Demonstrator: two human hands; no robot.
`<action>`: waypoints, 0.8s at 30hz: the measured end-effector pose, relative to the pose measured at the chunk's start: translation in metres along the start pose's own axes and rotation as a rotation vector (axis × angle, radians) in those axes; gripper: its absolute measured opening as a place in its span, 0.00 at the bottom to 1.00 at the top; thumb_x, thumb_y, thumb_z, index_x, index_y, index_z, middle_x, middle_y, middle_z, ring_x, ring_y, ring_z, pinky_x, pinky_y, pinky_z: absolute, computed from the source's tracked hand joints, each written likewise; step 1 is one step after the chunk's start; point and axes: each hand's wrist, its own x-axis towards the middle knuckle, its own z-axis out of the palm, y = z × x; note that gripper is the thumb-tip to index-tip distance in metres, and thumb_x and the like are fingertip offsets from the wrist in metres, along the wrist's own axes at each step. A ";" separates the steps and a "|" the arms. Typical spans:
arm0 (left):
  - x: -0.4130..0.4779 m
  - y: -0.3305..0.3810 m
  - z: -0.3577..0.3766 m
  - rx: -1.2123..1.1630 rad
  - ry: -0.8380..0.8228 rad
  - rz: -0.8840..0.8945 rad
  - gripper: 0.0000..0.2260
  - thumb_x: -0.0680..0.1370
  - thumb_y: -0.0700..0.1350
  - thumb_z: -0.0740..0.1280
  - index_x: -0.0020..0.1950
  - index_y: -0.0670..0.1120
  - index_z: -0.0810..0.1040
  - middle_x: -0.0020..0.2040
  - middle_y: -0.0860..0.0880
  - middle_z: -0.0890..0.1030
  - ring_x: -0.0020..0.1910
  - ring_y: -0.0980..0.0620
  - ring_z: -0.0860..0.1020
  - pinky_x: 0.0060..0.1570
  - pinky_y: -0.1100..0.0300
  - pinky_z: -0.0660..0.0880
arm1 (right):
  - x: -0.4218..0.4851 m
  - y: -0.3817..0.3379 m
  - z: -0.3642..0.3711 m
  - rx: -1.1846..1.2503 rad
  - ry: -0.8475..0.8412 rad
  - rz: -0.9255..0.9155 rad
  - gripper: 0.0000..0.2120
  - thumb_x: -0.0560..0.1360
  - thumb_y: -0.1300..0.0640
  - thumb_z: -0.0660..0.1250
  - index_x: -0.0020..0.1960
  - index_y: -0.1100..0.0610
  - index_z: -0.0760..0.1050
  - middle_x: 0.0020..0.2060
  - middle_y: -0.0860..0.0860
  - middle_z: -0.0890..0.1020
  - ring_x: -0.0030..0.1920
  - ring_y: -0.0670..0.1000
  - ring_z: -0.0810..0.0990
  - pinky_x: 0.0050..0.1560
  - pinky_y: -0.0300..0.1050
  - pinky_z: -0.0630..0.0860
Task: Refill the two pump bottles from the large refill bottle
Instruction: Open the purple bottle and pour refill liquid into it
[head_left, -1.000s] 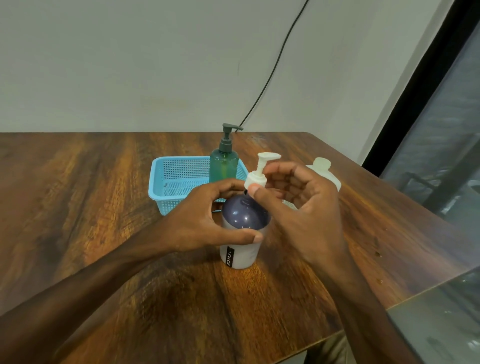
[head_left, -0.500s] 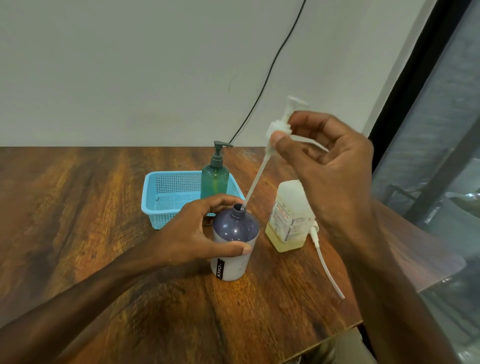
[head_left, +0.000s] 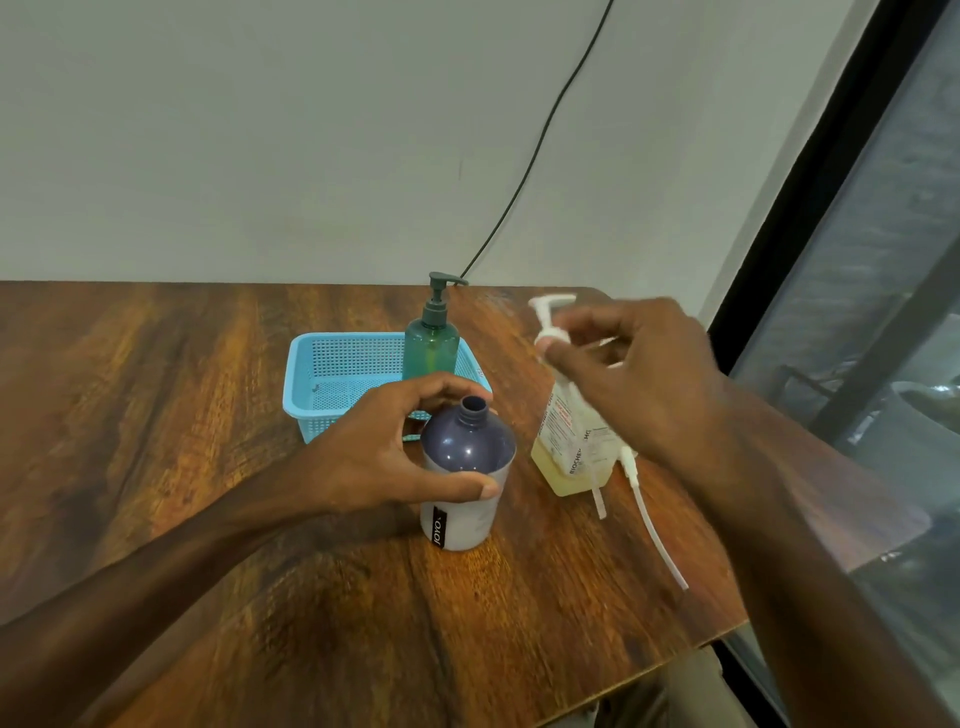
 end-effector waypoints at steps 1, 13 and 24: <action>0.000 0.000 0.000 0.012 0.003 0.004 0.32 0.64 0.53 0.83 0.66 0.57 0.76 0.62 0.64 0.80 0.62 0.60 0.80 0.56 0.61 0.81 | -0.005 0.005 0.008 -0.055 -0.034 0.009 0.12 0.77 0.46 0.71 0.60 0.45 0.83 0.51 0.39 0.83 0.41 0.38 0.81 0.34 0.31 0.71; 0.002 -0.002 -0.009 0.110 0.022 0.012 0.30 0.64 0.56 0.83 0.63 0.58 0.78 0.61 0.61 0.82 0.62 0.57 0.80 0.59 0.52 0.82 | -0.040 0.057 0.082 -0.335 -0.281 0.085 0.17 0.79 0.50 0.70 0.66 0.50 0.77 0.62 0.48 0.82 0.56 0.49 0.82 0.58 0.44 0.79; 0.002 -0.003 -0.009 0.105 0.001 -0.006 0.30 0.65 0.57 0.82 0.65 0.58 0.77 0.63 0.60 0.81 0.63 0.57 0.80 0.58 0.52 0.82 | -0.047 0.060 0.085 -0.304 -0.303 0.115 0.19 0.79 0.46 0.69 0.68 0.50 0.76 0.62 0.49 0.82 0.58 0.50 0.81 0.58 0.50 0.81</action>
